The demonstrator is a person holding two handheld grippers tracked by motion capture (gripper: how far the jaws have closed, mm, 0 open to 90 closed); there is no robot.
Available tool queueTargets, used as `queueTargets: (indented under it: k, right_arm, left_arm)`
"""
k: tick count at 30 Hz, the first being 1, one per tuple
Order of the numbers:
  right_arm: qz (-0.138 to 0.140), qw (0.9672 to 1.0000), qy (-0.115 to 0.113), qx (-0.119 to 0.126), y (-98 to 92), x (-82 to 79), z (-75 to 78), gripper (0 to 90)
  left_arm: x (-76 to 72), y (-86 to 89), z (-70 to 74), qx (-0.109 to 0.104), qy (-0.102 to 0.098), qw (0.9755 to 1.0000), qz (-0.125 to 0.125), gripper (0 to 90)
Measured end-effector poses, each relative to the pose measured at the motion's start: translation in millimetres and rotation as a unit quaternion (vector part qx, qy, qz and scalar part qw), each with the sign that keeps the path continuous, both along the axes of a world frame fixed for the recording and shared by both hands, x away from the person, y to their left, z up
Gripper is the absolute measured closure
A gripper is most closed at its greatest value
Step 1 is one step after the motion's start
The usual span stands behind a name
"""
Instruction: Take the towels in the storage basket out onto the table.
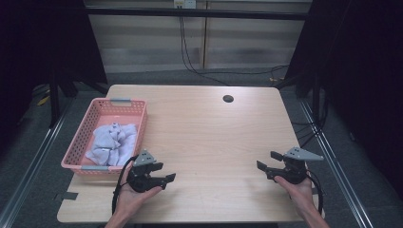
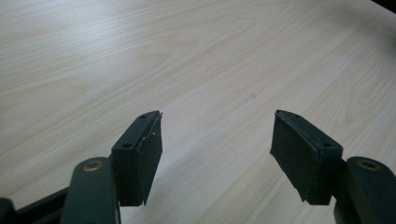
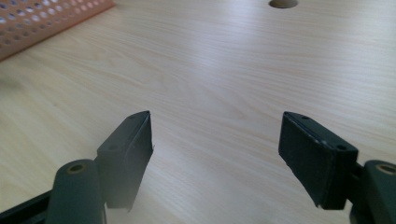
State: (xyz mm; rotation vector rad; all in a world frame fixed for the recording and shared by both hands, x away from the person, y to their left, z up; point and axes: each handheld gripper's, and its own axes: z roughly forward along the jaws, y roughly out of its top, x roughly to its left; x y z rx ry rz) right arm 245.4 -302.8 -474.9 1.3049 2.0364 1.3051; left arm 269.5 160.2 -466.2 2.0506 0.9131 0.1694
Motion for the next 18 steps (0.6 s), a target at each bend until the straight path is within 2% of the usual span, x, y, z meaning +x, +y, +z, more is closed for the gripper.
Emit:
queueTargets:
  k: [3, 4, 5, 7, 10, 12, 14, 15, 16, 17, 18]
  right_arm:
    - [0.013, 0.9999, 0.003, 0.009, -0.4, -1.4, -0.1, 26.1]
    - [0.024, 0.9996, 0.004, 0.017, -0.8, -2.3, 0.4, 30.5]
    - [0.028, 0.9995, -0.005, 0.016, -0.8, -4.6, 1.6, 33.2]
    - [0.026, 0.9994, -0.016, 0.018, -0.8, -7.6, 4.2, 31.4]
    - [0.029, 0.9993, -0.011, 0.021, -1.6, -8.8, 4.0, 30.0]
    - [0.031, 0.9993, -0.012, 0.016, 0.1, -10.6, 4.5, 30.1]
    - [0.035, 0.9993, -0.010, 0.010, 3.1, -12.0, 5.8, 29.9]
    - [0.036, 0.9993, -0.012, 0.006, 4.8, -12.4, 5.9, 29.8]
    - [0.036, 0.9993, -0.012, 0.006, 4.8, -12.4, 5.9, 29.8]
    - [0.043, 0.9990, -0.003, 0.009, 7.2, -12.6, 5.2, 29.7]
    - [0.046, 0.9989, -0.002, 0.009, 8.3, -12.4, 4.6, 29.1]
  left_arm:
    - [0.6, 0.8, 0.0, 0.001, 0.000, 1.0000, 0.000, 33.5]
    - [0.7, 0.8, -0.2, 0.003, 0.000, 1.0000, -0.001, 33.5]
    - [0.8, 0.8, -0.3, 0.002, 0.001, 1.0000, -0.001, 33.5]
    - [0.8, 1.6, 0.7, 0.002, -0.001, 1.0000, -0.002, 33.5]
    - [-1.2, 2.5, 4.4, -0.006, -0.002, 1.0000, 0.001, 33.6]
    - [-2.0, 3.7, 9.7, -0.028, 0.006, 0.9996, -0.001, 34.4]
    - [-4.2, 4.1, 17.2, -0.020, -0.010, 0.9997, -0.006, 34.6]
    - [-4.2, 4.1, 17.2, -0.020, -0.010, 0.9997, -0.006, 33.8]
    - [-4.8, 5.7, 20.3, -0.029, -0.011, 0.9994, -0.015, 33.8]
    - [-6.0, 9.3, 25.9, -0.025, -0.024, 0.9993, -0.011, 33.9]
    - [-6.0, 12.0, 28.0, -0.026, -0.027, 0.9993, -0.004, 33.3]
